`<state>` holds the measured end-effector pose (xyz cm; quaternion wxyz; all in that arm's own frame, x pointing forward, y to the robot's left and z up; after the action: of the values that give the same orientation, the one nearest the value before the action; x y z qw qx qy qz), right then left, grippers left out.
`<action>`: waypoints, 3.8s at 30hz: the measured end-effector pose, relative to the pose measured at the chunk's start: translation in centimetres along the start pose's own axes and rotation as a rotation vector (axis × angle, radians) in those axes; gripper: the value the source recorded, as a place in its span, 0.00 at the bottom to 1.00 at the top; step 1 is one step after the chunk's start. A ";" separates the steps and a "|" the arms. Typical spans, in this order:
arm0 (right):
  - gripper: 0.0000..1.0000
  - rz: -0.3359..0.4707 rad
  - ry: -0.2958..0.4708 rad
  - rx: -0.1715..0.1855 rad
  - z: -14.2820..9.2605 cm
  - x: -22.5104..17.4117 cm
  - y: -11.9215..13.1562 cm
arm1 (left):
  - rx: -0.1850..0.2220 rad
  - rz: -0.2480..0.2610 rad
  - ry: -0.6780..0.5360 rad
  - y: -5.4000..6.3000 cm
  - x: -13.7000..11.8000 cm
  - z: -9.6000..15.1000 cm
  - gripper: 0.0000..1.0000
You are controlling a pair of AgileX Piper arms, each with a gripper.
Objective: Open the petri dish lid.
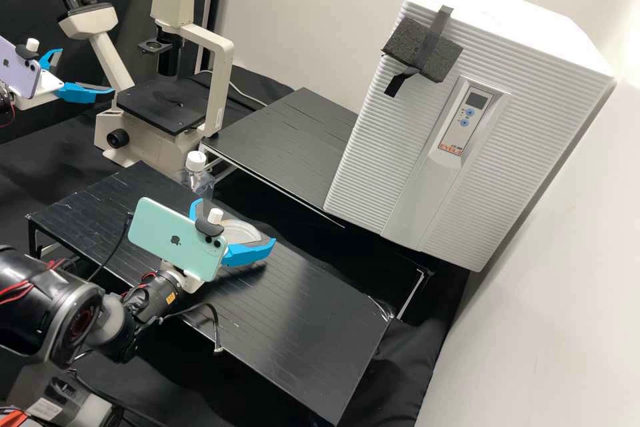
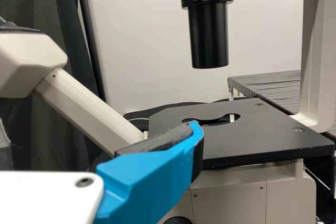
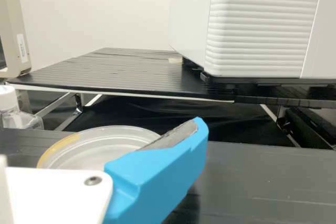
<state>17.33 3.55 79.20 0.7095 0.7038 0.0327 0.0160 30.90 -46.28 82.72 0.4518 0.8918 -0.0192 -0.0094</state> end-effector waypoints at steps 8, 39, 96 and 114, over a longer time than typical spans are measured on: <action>1.00 0.005 -0.005 -0.013 0.0 0.0 -0.1 | 0.000 0.000 0.000 0.0 0.0 0.0 1.00; 1.00 0.011 -0.025 0.001 -0.3 -0.3 -0.1 | 0.000 0.000 0.000 0.0 0.0 0.0 1.00; 0.00 0.001 -0.029 -0.039 -0.5 -0.2 -1.0 | 0.000 0.000 0.000 0.0 0.0 0.0 1.00; 0.00 -0.006 -0.024 -0.008 -0.3 -0.9 0.9 | 0.000 0.000 0.000 0.0 0.0 0.0 1.00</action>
<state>16.39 3.80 80.15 0.7127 0.7010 0.0262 0.0053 30.90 -46.28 82.72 0.4518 0.8918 -0.0192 -0.0094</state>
